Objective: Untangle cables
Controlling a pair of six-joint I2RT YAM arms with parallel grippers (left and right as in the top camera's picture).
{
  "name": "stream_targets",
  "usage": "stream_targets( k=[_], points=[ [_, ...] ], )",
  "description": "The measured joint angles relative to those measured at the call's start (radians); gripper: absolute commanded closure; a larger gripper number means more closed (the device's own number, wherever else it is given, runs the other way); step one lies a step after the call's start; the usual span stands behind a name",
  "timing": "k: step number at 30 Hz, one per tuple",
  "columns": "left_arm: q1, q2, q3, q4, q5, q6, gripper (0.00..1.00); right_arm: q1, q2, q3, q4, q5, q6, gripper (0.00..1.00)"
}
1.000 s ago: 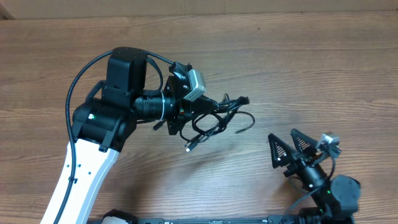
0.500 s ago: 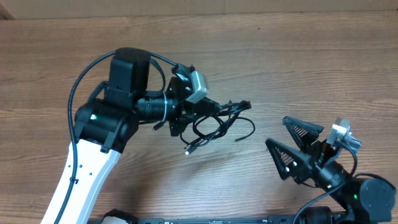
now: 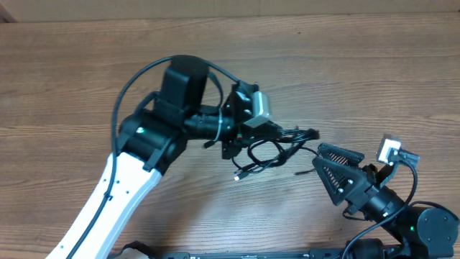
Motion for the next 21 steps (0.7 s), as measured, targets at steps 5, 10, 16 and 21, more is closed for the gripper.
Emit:
stream_targets(
  k=[5,10,16,21],
  points=[
    [-0.025,0.012,0.0,0.023,0.001,-0.011,0.96,0.0,0.0,0.0,-0.042,0.015,0.053,0.27],
    [-0.048,0.013,0.0,0.026,0.0,-0.012,0.96,0.0,0.0,0.0,-0.124,0.063,0.127,0.26],
    [-0.093,0.014,0.0,0.026,-0.015,-0.014,0.96,0.0,0.0,0.0,-0.123,0.083,0.186,0.27],
    [-0.125,0.031,0.0,0.026,-0.05,-0.016,0.96,0.0,0.0,0.0,-0.126,0.087,0.218,0.4]
  ],
)
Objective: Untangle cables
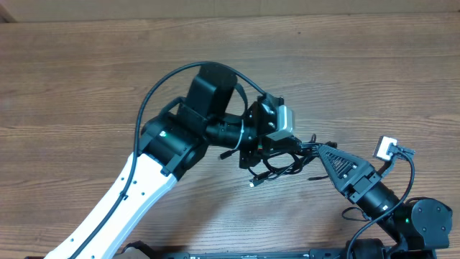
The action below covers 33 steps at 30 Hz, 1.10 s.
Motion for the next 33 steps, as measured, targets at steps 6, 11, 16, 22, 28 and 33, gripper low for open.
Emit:
stream_targets(
  k=[6,11,16,22,28,33],
  points=[
    [-0.008,0.017,0.0,0.0,-0.043,-0.006,0.96,0.0,0.0,0.0,-0.005,0.003,0.021,0.69],
    [-0.008,0.027,0.0,0.0,-0.062,-0.014,0.96,0.0,0.0,0.0,-0.017,0.004,0.034,0.91],
    [-0.008,0.031,0.0,0.0,-0.05,-0.018,0.96,0.0,0.0,0.0,-0.019,0.011,0.03,0.64],
    [-0.024,0.031,0.0,0.001,-0.025,-0.018,0.96,0.0,0.0,0.0,-0.056,0.026,0.031,0.62],
    [-0.054,0.031,0.0,0.008,-0.016,-0.018,0.96,0.0,0.0,0.0,-0.055,0.035,0.033,0.9],
    [-0.071,0.038,0.0,0.007,-0.024,-0.018,0.96,0.0,0.0,0.002,-0.059,0.043,0.037,0.96]
  ],
)
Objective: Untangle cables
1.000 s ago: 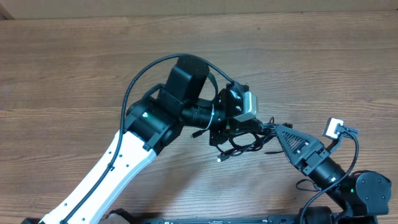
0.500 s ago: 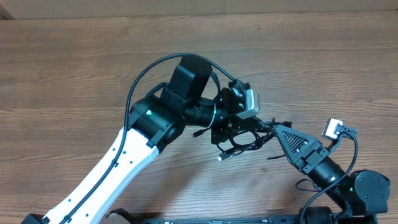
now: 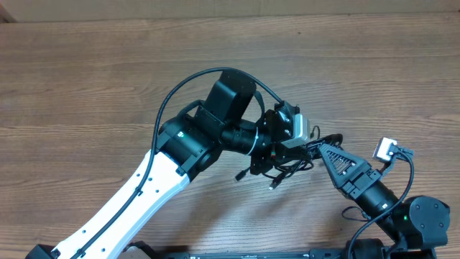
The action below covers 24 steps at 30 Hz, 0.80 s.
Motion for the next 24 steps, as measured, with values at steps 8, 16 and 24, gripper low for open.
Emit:
stream_targets(
  k=[8,16,24],
  points=[
    [-0.001,0.002,0.0,0.0,-0.029,0.0,0.96,0.0,0.0,0.0,-0.013,0.007,0.0,0.96],
    [-0.005,0.002,0.0,-0.008,-0.224,-0.099,0.96,0.0,0.0,0.0,-0.01,0.013,-0.003,0.96],
    [-0.007,0.002,0.0,-0.05,-0.465,-0.251,0.96,0.0,0.002,0.0,0.012,-0.01,-0.006,0.96]
  ],
)
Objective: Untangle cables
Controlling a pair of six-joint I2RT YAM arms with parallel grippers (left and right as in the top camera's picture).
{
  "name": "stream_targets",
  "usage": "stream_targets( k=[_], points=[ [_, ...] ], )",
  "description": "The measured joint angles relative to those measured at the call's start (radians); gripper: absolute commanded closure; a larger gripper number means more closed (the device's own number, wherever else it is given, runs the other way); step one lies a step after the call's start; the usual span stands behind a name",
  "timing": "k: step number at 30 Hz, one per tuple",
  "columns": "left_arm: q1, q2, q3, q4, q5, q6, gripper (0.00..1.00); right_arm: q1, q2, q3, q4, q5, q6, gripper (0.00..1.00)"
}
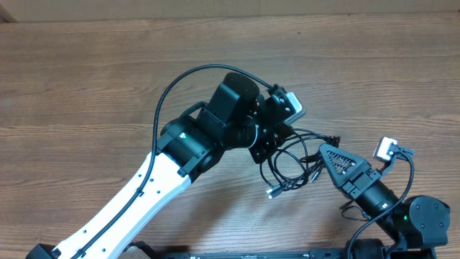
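A tangle of thin black cables [290, 167] hangs in loose loops between my two grippers at the centre right of the table. One light-tipped plug [272, 191] lies lowest; another plug end [333, 137] sticks out to the right. My left gripper [274, 138], largely hidden under its own wrist, is shut on the upper left of the tangle. My right gripper [323, 150] points up-left, jaws together on a strand at the tangle's right side.
The wooden table [86, 86] stretches bare to the left and back. The left arm's white link [136, 198] crosses the front left. The right arm's base and its own wiring [402, 208] sit at the front right corner.
The left gripper has turned and drawn back up-left a little. The cables, bunched tight against it before, now hang spread in wider loops, with one plug lower toward the front. The right gripper has barely moved.
At first the left gripper held the bunched cables left of centre while the right gripper stood open and apart. Then the left had carried the bundle rightward to the right gripper, which was closed on a strand. Now the bundle is spread between both.
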Motion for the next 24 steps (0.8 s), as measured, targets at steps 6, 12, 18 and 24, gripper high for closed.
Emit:
stream_targets(
  k=[6,12,18,24],
  points=[
    [0.027,0.0,0.002,-0.079,-0.095,-0.08,0.96,0.0,0.001,0.0,0.002,-0.002,-0.019,0.96],
    [0.132,0.0,0.002,-0.147,-0.098,-0.145,0.96,0.0,0.002,0.0,0.003,-0.012,-0.042,0.96],
    [0.199,0.0,0.002,-0.156,-0.081,-0.145,0.96,0.0,0.001,0.0,0.018,-0.015,-0.06,0.96],
    [0.197,0.0,0.002,-0.153,0.019,-0.086,0.96,0.0,0.001,0.0,0.019,-0.016,-0.066,0.96]
  ],
)
